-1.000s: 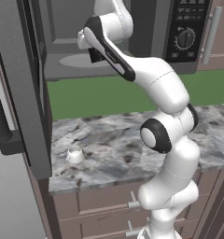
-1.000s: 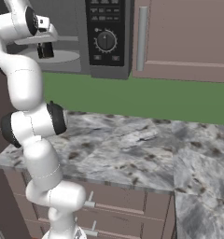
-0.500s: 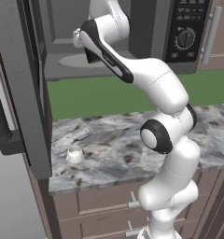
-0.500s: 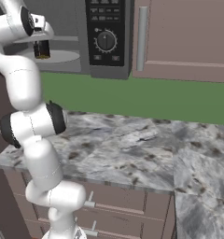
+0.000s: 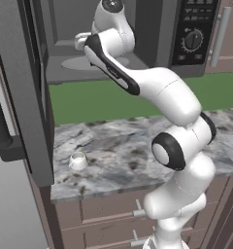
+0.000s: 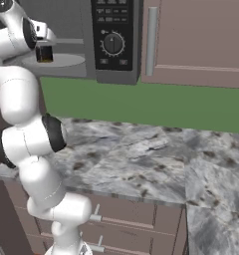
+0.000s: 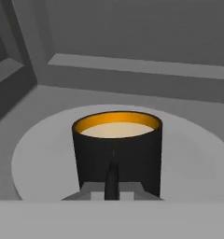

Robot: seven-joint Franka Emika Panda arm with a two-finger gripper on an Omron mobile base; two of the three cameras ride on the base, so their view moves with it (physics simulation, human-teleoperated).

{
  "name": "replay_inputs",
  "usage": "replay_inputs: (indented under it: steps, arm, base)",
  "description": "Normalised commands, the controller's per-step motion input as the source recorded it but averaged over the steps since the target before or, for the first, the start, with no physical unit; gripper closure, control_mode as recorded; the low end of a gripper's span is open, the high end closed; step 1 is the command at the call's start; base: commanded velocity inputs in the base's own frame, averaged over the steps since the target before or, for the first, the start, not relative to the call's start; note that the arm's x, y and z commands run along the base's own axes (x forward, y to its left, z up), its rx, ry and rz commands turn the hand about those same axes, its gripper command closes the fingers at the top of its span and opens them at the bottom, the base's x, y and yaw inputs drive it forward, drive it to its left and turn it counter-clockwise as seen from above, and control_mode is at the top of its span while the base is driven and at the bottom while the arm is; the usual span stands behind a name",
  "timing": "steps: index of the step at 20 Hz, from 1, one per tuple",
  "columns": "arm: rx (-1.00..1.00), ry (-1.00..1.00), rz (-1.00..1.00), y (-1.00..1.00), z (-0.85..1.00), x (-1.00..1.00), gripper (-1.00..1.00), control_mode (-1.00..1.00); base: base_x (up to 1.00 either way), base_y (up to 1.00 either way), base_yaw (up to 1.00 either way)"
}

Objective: Pick the mug from the counter and place it inside the microwave. Then close the microwave.

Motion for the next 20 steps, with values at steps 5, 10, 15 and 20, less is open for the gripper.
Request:
replay_inputs:
  steps: [5,10,15,20]
  arm:
    - [0.12,-0.22,0.00,0.00,-0.17,0.00,1.00,-1.00]
    - [0.10,-0.22,0.00,0.00,0.00,0.00,1.00,-1.00]
    - [0.04,-0.09,0.00,0.00,-0.10,0.02,1.00,-1.00]
    - [0.00,0.00,0.00,0.00,-0.03,0.02,1.00,-1.00]
  base:
    - [0.00,0.00,0.00]
    - [0.00,0.00,0.00]
    - [0.00,0.00,0.00]
    - [0.00,0.00,0.00]
